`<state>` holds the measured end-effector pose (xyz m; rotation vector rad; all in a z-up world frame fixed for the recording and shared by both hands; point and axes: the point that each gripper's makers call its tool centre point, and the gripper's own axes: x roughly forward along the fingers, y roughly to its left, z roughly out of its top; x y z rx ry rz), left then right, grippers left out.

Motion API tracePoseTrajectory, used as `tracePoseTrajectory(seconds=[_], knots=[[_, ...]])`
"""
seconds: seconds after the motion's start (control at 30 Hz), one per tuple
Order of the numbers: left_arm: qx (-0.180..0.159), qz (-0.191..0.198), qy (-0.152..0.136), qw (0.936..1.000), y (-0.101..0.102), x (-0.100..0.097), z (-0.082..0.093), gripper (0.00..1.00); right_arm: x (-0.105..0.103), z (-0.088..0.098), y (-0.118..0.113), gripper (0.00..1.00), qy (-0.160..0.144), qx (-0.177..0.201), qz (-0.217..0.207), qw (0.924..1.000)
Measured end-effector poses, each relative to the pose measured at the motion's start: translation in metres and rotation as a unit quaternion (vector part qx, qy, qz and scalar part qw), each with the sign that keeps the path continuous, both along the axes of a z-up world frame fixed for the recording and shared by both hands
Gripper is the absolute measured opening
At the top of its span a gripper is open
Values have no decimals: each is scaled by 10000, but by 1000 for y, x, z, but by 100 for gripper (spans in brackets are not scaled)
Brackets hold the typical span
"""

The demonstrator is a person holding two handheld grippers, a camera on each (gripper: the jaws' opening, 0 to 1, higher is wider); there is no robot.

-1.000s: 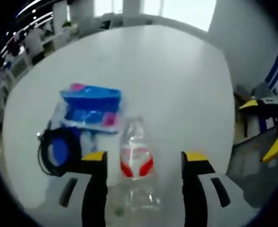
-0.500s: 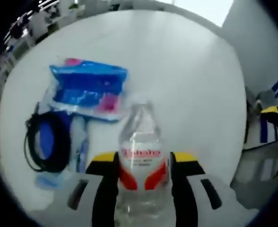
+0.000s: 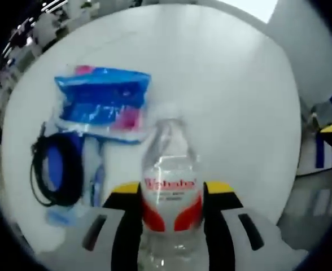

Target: Arrange the tabletop items into an orderly group along one side of the table until the central work area is clear of visible clutter.

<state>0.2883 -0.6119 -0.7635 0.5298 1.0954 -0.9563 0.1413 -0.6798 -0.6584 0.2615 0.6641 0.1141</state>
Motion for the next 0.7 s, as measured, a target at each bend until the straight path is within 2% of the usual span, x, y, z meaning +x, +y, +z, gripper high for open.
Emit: tracePoseTrajectory(seconds=[0.13,0.33,0.53,0.7], knots=[[-43,65,157,9998,0,-4,0,37,0,0,-1,66,1,6,-14,10000],[-202,183,133,9995,1,-5,7,37,1,0,-1,66,-5,20,-30,10000],[-424,313,127,9985,-1,-1,22,37,1,0,0,65,-5,29,-8,10000],[-645,416,-5,9971,-2,8,40,37,1,0,1,65,-12,50,4,10000]])
